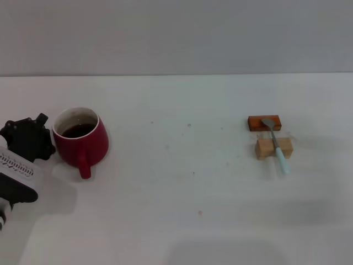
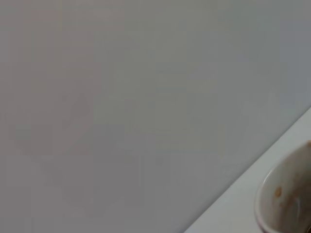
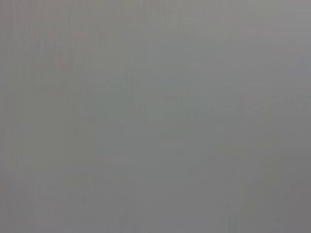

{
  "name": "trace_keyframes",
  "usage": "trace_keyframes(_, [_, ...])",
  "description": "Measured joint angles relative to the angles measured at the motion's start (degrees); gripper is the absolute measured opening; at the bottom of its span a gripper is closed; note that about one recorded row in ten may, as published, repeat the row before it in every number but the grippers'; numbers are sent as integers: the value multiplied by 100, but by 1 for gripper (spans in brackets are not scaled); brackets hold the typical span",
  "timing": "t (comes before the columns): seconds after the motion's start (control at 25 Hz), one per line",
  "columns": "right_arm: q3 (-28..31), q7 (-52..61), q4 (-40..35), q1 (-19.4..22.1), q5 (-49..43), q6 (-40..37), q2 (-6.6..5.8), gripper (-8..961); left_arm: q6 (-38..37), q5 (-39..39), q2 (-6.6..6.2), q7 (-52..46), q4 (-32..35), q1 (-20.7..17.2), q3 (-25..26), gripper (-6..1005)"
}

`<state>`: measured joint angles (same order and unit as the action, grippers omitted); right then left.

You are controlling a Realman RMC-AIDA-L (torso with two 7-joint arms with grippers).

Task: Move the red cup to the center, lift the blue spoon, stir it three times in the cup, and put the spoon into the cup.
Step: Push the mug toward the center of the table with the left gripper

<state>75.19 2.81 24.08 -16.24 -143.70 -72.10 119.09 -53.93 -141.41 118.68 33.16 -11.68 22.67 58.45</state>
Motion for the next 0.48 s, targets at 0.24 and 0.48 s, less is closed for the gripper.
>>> trace_keyframes(0.24, [4, 0, 0, -3, 0, -7, 0, 783, 6, 4, 10, 29, -96, 1, -286, 1])
trace_keyframes(0.48, [5, 0, 0, 2, 0, -13, 0, 782, 50, -4, 16, 32, -260, -18, -607, 2])
